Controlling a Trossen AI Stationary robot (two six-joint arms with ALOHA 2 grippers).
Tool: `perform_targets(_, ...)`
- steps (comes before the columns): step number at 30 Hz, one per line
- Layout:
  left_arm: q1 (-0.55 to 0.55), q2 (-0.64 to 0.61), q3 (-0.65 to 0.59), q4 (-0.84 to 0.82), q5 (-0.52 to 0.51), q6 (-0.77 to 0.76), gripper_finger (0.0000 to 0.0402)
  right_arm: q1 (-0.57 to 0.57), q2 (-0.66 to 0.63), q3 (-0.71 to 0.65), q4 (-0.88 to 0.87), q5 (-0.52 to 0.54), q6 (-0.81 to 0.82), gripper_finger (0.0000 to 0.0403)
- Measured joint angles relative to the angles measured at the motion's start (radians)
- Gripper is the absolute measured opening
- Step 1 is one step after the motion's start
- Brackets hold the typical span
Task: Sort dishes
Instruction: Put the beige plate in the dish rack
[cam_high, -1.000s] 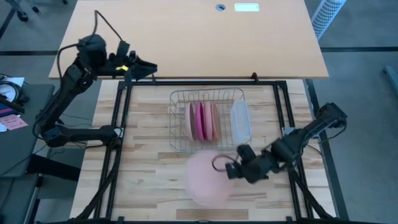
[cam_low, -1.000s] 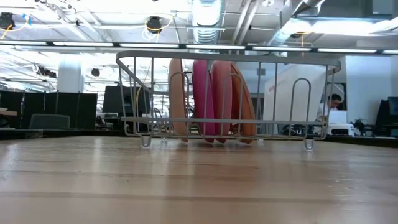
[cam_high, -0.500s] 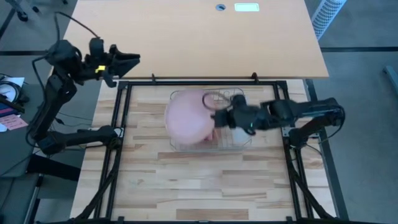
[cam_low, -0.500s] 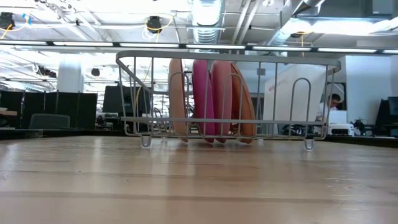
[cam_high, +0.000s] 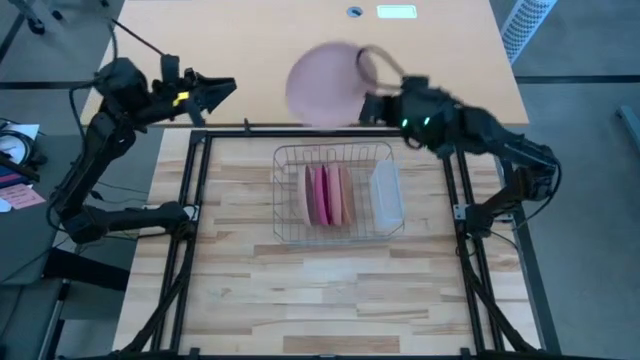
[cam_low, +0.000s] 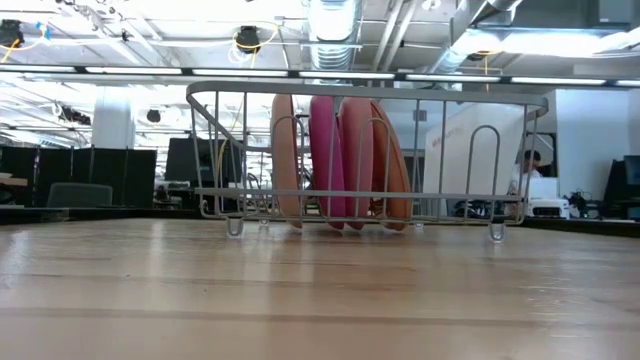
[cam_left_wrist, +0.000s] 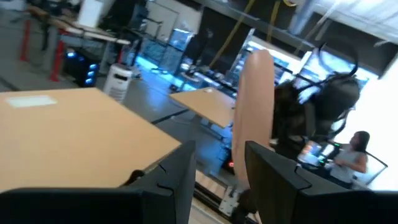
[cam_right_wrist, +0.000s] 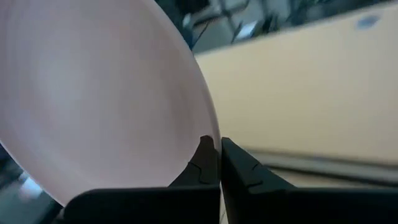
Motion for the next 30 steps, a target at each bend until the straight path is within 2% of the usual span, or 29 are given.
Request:
perform_targets(3,0.000,0.031,0.000,0.000,-0.059,0.011,0.0132,-0.070,-0.001,0.041,-0.010,0.100,0.055,0.0000)
perform_targets(7,0.000,0.082,0.000,-0.002,-0.139,0.047,0.0132,-0.172,-0.001,0.078,-0.003,0.112,0.049,0.0000)
perform_targets(9,0.001,0.114,0.000,-0.003,-0.141,0.045,0.0132,-0.212,-0.001,0.090,-0.006,0.073,0.023,0.0000)
perform_targets(11,0.007,0.139,0.000,-0.014,-0.129,0.027,0.0132,-0.251,-0.004,0.102,-0.014,-0.014,-0.029,0.0000)
perform_targets(15,0.004,0.156,0.000,0.008,-0.033,0.001,0.0132,-0.296,-0.016,0.111,-0.012,-0.115,-0.096,0.0000)
perform_targets(22,-0.041,0.154,0.000,0.066,-0.013,-0.036,0.0132,-0.330,-0.042,0.113,-0.013,-0.139,-0.235,0.0000)
perform_targets(30,-0.041,0.158,0.000,0.110,-0.041,-0.047,0.0132,-0.330,-0.102,0.113,-0.045,-0.130,-0.231,0.0000)
